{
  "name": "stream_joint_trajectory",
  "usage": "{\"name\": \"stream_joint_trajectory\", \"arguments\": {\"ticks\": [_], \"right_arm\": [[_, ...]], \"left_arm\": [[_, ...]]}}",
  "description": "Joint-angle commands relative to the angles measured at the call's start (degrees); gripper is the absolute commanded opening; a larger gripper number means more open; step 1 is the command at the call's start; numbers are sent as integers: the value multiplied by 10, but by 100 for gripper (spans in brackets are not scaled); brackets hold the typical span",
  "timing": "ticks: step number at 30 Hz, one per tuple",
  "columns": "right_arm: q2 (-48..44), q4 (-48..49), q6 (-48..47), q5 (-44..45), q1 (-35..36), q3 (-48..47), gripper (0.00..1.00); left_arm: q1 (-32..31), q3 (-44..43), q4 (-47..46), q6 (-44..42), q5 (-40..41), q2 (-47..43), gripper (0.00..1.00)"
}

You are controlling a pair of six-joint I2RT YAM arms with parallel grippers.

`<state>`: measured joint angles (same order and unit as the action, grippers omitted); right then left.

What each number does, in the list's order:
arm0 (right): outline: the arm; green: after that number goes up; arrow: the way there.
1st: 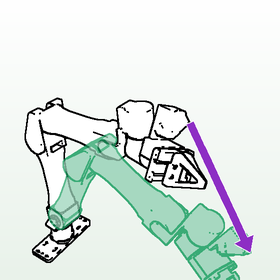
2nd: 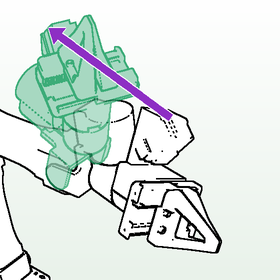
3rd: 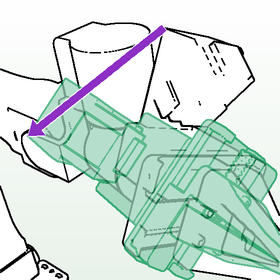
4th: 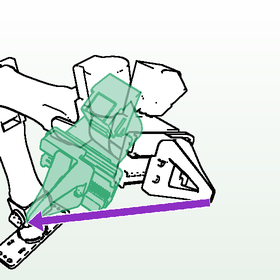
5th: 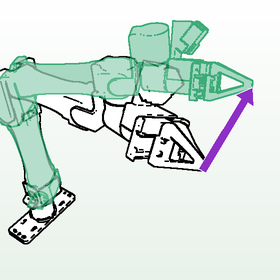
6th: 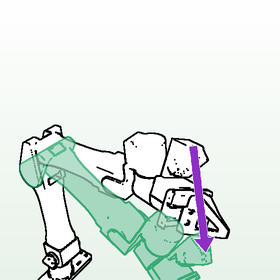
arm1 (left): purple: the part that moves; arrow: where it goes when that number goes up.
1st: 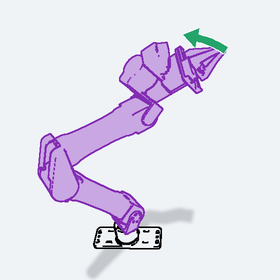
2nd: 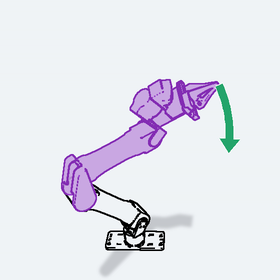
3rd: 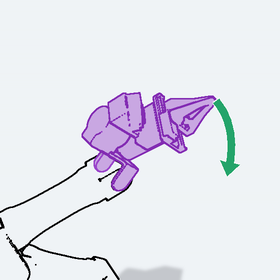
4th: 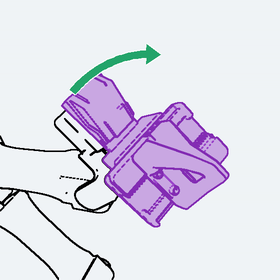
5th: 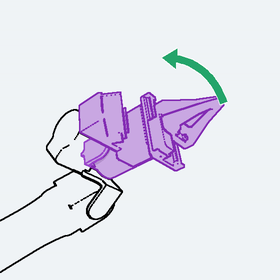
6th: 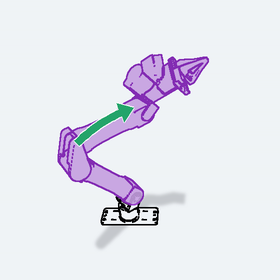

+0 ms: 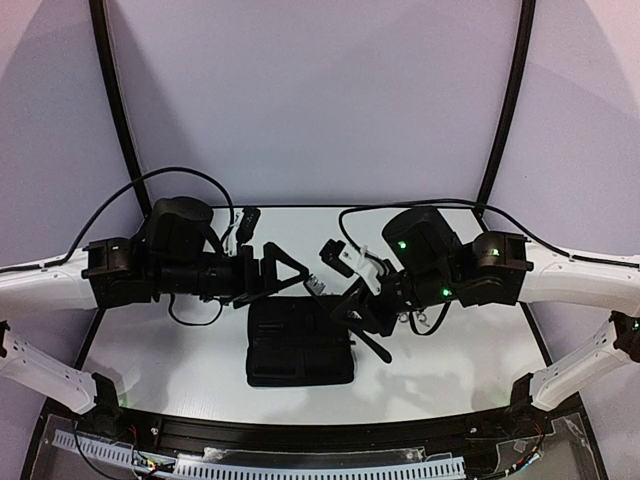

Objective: Sort the hair-cutting tools

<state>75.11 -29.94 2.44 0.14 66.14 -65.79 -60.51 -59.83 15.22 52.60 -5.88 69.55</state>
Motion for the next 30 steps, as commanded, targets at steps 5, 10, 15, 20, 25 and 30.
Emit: {"name": "stream_joint_trajectory", "arguments": {"ticks": [5, 10, 15, 20, 25, 30], "right_arm": [[9, 27, -92, -42, 14, -32, 15], [17, 25, -102, -46, 19, -40, 15], [23, 25, -109, -55, 23, -42, 15], [25, 22, -110, -52, 27, -46, 17], [3, 32, -63, -60, 26, -49, 76], [-76, 75, 52, -46, 18, 1, 99]], "left_arm": [[1, 23, -82, 41, -115, 18, 80], [1, 24, -94, 49, -128, 32, 60], [1, 27, -99, 57, -127, 43, 30], [1, 46, -113, 65, -120, 39, 2], [1, 81, -145, 66, -94, 7, 1], [1, 130, -162, 38, -20, -57, 1]]}}
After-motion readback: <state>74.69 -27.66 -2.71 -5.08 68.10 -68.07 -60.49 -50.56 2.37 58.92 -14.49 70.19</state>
